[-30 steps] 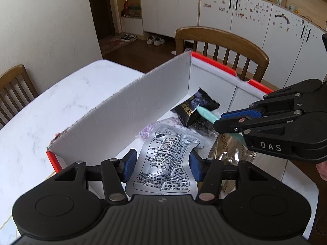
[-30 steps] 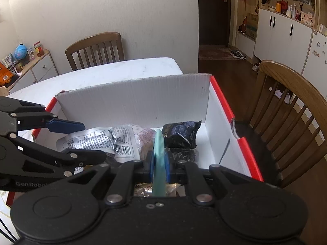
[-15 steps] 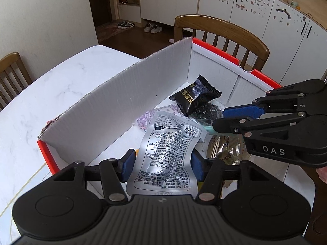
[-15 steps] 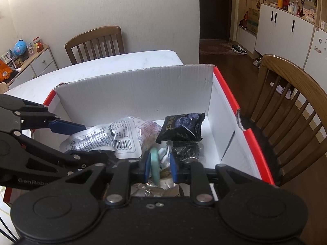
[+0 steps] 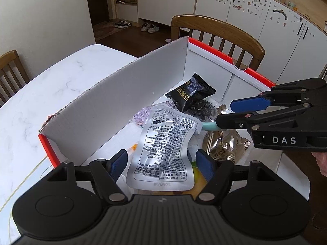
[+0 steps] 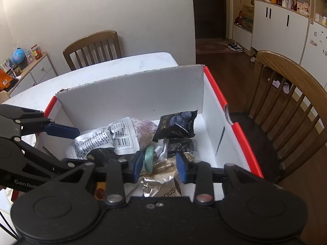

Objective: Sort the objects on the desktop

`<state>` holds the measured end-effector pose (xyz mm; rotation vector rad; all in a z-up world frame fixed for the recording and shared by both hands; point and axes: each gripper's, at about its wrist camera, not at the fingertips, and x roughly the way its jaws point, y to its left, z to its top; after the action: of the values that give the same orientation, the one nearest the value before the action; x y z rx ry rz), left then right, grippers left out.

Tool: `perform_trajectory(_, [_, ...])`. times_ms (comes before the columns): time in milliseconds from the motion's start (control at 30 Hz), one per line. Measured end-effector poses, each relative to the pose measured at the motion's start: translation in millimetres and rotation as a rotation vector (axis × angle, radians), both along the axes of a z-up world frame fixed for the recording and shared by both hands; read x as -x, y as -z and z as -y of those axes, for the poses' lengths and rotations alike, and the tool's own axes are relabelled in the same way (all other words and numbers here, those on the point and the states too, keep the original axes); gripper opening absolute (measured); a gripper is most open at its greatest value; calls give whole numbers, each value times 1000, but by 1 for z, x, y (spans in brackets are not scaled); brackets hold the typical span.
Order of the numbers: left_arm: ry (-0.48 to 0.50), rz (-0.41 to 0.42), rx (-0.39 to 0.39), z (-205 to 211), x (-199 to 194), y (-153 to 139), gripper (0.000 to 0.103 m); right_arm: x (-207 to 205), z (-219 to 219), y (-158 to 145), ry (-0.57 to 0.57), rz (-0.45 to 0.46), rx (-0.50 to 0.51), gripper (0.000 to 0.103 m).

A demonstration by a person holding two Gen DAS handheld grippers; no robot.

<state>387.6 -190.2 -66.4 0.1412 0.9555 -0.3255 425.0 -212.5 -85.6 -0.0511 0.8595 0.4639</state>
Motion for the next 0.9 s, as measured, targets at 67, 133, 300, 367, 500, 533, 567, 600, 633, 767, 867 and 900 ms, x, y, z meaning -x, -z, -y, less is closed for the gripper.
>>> perform_trajectory(67, [-1, 6, 0, 0, 2, -2, 76, 1, 2, -2, 2, 3, -6, 39])
perform_trajectory(133, [-6, 14, 1, 0, 4, -4, 77, 3, 3, -4, 4, 7, -6, 39])
perform_trajectory(300, [-10, 32, 20, -2, 11, -13, 77, 10, 4, -11, -5, 18, -20, 40])
perform_trajectory(367, [-11, 41, 29, -4, 14, -18, 77, 13, 7, -15, -7, 23, -27, 40])
perform_trajectory(500, [-16, 67, 41, -6, 23, -27, 81, 22, 10, -23, -11, 38, -43, 41])
perform_trajectory(533, [-22, 74, 43, -7, 25, -30, 81, 24, 10, -26, -12, 42, -47, 42])
perform_trajectory(567, [-27, 80, 47, -8, 27, -31, 82, 26, 10, -28, -13, 47, -49, 42])
perform_trajectory(600, [-30, 86, 51, -9, 29, -33, 82, 28, 10, -30, -15, 52, -50, 43])
perform_trajectory(633, [-35, 91, 52, -9, 31, -35, 82, 30, 10, -32, -15, 57, -51, 43])
perform_trajectory(767, [-51, 108, 62, -12, 38, -41, 82, 39, 9, -38, -20, 75, -62, 44])
perform_trajectory(867, [-56, 117, 76, -14, 45, -47, 82, 46, 8, -43, -25, 87, -68, 44])
perform_trajectory(900, [-59, 119, 79, -15, 47, -49, 82, 49, 8, -44, -27, 90, -70, 44])
